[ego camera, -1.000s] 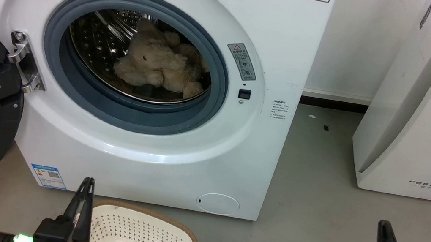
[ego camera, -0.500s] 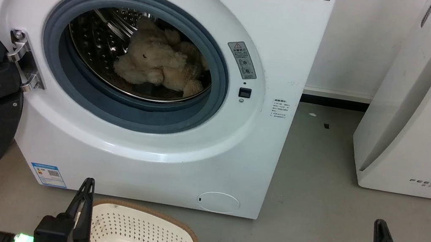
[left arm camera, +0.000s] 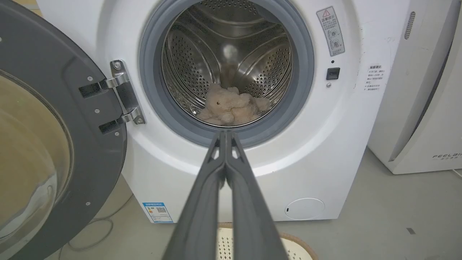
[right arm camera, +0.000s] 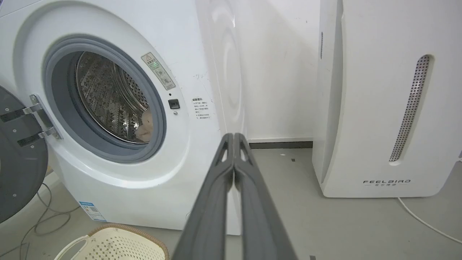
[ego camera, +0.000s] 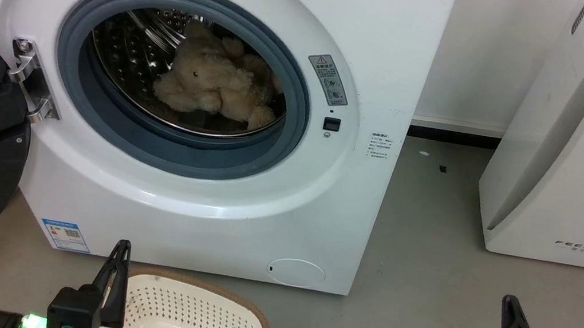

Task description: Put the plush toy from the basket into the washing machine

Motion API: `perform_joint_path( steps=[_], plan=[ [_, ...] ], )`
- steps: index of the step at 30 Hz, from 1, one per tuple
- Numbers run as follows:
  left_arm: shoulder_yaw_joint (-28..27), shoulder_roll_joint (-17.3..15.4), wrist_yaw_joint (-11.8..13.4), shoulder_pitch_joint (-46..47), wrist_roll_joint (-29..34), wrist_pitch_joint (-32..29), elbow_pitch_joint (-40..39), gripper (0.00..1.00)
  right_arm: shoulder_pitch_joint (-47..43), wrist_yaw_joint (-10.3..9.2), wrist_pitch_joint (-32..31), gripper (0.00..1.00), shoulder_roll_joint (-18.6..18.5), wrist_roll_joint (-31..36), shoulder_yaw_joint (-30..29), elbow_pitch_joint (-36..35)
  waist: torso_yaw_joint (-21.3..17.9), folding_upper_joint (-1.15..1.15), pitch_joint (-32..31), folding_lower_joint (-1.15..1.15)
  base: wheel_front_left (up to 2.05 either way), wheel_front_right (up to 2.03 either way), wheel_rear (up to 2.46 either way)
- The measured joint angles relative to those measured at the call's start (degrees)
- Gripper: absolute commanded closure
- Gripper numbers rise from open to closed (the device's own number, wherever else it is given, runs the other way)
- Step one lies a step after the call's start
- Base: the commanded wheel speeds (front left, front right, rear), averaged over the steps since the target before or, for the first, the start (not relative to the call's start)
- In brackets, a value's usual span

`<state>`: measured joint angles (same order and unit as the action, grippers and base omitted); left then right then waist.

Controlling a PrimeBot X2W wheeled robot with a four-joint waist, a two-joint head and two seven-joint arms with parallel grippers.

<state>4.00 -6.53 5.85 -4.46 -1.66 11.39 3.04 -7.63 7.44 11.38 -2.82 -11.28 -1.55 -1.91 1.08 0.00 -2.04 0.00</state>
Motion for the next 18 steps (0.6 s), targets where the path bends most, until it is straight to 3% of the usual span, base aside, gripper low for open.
perform_joint_path(
  steps=[18],
  plan=[
    [-0.82, 0.51, -1.02, 0.83, 0.13, -2.29, -0.58, 1.00, 1.40, 0.00, -2.21, 1.00, 0.00, 2.31, 0.19, 0.34, -0.20, 0.00, 0.38, 0.00, 0.00, 0.00, 0.00]
  ],
)
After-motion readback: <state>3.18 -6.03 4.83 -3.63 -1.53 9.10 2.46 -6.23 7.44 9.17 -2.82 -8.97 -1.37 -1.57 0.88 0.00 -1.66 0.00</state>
